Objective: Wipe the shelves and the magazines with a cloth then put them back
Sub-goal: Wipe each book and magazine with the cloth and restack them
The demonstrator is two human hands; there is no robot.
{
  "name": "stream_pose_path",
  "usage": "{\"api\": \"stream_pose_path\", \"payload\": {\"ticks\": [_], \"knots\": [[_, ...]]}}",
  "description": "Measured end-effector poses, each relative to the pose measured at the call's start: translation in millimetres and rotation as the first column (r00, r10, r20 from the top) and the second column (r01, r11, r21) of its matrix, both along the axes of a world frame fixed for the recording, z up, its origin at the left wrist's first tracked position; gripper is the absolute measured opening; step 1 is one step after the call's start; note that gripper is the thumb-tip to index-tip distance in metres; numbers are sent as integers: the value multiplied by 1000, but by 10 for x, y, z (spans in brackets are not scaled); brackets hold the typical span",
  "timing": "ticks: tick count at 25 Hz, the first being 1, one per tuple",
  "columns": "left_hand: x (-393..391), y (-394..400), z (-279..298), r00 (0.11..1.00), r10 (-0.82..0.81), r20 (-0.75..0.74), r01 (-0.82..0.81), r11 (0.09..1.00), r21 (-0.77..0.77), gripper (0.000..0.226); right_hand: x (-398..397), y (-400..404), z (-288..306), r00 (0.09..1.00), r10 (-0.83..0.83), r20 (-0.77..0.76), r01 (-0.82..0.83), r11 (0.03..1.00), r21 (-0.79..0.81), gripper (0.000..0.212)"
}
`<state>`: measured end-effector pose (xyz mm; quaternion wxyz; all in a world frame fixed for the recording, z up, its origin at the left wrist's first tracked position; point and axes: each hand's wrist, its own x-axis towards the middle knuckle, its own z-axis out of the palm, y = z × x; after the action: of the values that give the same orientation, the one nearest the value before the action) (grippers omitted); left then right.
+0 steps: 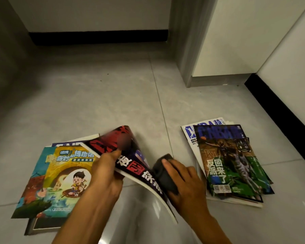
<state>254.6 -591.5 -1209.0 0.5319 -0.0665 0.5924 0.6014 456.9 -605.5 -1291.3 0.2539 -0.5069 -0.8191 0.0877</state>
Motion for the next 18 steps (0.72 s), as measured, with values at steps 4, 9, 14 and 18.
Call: {"api": "stream_pose_path", "payload": {"ticks": [4, 9, 14, 18], "knots": [[254, -82, 58, 996, -41, 74, 43, 998, -35, 12, 62, 165, 66, 995, 32, -100, -48, 984, -169, 67], [42, 19, -62, 982, 147, 120, -152, 988, 39, 31, 570, -158, -259, 993, 97, 73, -43, 840, -540, 111], [75, 28, -24, 990, 80, 115, -87, 995, 56, 34, 269, -299, -258, 966, -154, -209, 104, 967, -234, 54], [94, 89, 126, 992, 9, 127, -24, 993, 117, 31, 146, -218, 110, 734, -415, -537, 222, 895, -388, 40]]}}
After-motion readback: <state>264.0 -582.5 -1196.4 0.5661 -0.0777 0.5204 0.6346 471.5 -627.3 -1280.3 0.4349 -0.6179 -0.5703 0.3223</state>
